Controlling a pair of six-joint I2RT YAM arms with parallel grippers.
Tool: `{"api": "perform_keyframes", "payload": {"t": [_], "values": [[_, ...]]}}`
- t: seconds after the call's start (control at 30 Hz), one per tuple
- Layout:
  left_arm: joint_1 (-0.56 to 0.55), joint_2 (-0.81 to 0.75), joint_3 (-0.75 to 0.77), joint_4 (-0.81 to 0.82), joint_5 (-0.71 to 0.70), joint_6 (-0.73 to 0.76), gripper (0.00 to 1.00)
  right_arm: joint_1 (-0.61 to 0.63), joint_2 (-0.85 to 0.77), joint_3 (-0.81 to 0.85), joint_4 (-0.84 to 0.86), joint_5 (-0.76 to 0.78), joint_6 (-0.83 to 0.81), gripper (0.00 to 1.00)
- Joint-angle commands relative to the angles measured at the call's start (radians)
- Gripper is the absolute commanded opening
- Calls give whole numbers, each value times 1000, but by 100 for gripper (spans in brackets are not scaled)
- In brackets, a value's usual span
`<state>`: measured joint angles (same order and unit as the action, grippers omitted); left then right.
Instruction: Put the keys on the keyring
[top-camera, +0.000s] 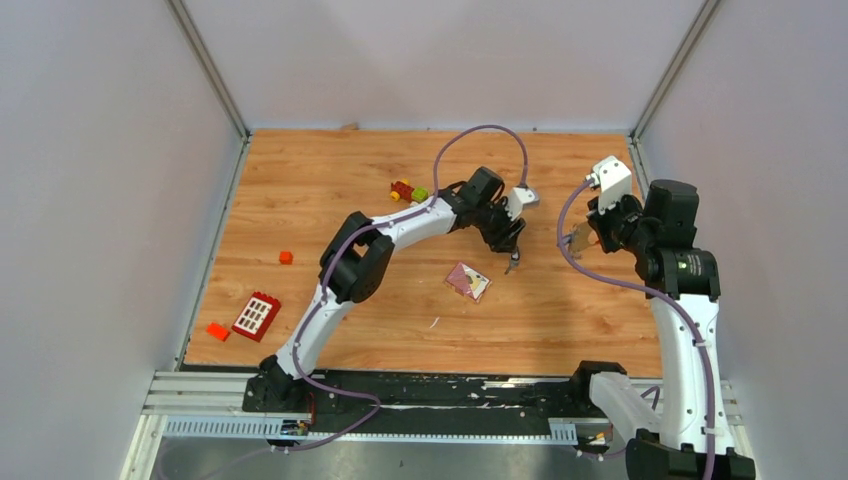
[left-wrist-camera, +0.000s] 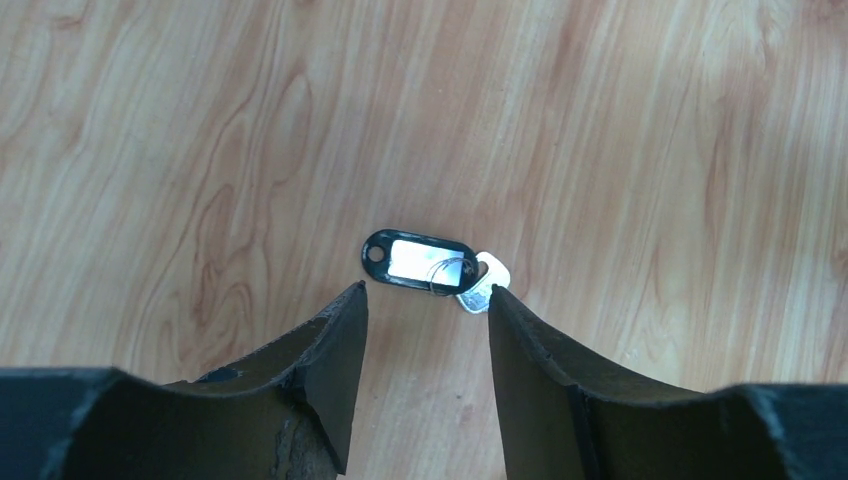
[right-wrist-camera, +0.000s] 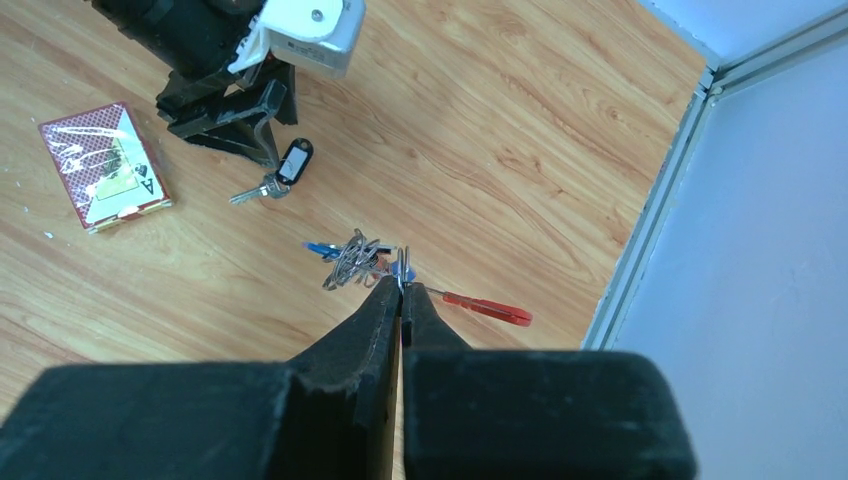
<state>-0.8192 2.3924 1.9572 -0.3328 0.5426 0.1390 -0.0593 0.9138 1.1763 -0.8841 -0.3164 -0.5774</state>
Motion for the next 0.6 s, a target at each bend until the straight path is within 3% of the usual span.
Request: {"api": "perform_keyframes", "payload": {"t": [0.0,0.27,0.57], "values": [[-22,20,44,-29,-29,15,55,-11,-12,39,19,-49,3,0],[-42,65,85,-50,-35,15,53,-13,-33,24,17,-60,-4,0],[-47,80,86,-54,-47,15,42,-14,-43,9,17,-71,-12,0]]}}
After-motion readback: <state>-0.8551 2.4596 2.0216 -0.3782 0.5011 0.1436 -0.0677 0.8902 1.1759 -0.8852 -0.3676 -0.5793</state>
